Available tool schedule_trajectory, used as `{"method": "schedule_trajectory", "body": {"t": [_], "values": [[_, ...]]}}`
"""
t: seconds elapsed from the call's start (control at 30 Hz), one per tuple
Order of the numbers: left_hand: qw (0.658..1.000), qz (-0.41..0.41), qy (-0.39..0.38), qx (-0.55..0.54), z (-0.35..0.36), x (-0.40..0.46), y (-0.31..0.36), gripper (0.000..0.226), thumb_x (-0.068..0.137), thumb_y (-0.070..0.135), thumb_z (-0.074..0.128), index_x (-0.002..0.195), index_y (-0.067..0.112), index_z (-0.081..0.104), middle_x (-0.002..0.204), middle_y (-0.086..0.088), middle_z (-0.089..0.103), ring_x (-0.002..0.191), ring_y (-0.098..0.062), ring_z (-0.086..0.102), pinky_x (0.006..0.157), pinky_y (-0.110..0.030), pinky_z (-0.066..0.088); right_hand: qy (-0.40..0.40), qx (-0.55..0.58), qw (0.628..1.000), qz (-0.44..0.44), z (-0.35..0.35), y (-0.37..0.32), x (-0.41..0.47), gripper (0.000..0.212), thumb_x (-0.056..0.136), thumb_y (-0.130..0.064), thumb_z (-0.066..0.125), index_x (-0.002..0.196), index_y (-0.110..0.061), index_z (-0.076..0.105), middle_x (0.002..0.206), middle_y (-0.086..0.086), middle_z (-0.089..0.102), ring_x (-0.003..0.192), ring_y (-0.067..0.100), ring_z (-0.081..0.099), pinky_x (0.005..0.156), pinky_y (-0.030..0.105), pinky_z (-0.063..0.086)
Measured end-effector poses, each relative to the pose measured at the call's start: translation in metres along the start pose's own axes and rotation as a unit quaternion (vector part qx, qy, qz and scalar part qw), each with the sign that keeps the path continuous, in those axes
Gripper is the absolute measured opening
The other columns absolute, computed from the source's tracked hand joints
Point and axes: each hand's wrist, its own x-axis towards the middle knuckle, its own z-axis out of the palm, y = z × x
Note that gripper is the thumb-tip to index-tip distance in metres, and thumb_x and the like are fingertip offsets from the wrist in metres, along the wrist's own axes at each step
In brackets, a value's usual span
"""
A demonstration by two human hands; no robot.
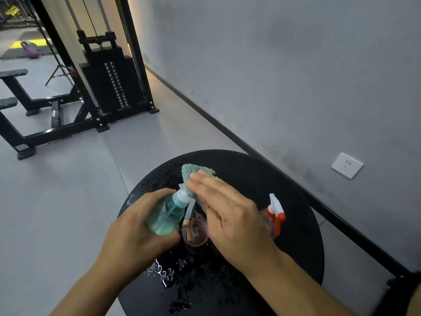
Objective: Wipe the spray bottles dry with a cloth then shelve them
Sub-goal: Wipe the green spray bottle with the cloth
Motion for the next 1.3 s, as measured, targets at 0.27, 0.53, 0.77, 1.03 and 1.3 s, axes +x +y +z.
{"method": "schedule_trajectory", "body": {"t": [0.27,0.53,0.77,1.03,1.3], "values": [[1.000,0.007,0.006,-0.009,0.002,0.000,-0.001,0.069,0.059,0.063,0.063,0.126,0.058,0.050,0.116,0.040,0.059,0.098,0.010,0.060,0.074,-0.031,0.051,0.028,0.010,0.999,0.041,0.002,0.004,0.000,0.046,0.093,0.010,0.060,0.133,-0.012,0.064,0.139,-0.003,0.060,0.135,0.002,0.048,0.110,0.024,0.042],[1.000,0.010,0.005,-0.002,0.000,0.000,-0.001,0.068,0.060,0.063,0.063,0.127,0.057,0.051,0.116,0.037,0.060,0.099,0.010,0.060,0.073,-0.029,0.050,0.034,0.010,0.997,0.065,-0.002,0.011,0.002,0.046,0.095,0.008,0.058,0.136,-0.013,0.062,0.140,-0.003,0.059,0.135,0.001,0.047,0.109,0.025,0.043],[1.000,0.012,-0.002,0.009,0.000,0.000,-0.002,0.068,0.060,0.063,0.063,0.126,0.058,0.049,0.116,0.040,0.058,0.100,0.012,0.058,0.072,-0.022,0.047,0.016,0.006,1.000,0.020,0.002,0.007,0.000,0.045,0.094,0.009,0.059,0.135,-0.011,0.063,0.140,-0.001,0.059,0.136,0.004,0.047,0.111,0.026,0.042],[1.000,0.023,-0.006,0.003,0.002,0.001,-0.002,0.067,0.062,0.063,0.064,0.127,0.056,0.048,0.116,0.039,0.058,0.100,0.011,0.059,0.073,-0.022,0.047,0.025,0.019,0.999,0.011,0.004,0.002,-0.002,0.047,0.092,0.012,0.060,0.133,-0.010,0.063,0.139,0.000,0.060,0.136,0.006,0.048,0.110,0.030,0.044],[1.000,0.023,-0.003,-0.014,0.002,-0.001,-0.001,0.067,0.061,0.063,0.064,0.126,0.056,0.050,0.115,0.037,0.060,0.100,0.009,0.060,0.075,-0.027,0.050,0.059,0.010,0.997,0.046,0.004,0.006,-0.001,0.045,0.094,0.009,0.061,0.133,-0.011,0.064,0.139,-0.002,0.060,0.135,0.002,0.048,0.109,0.025,0.044]]}}
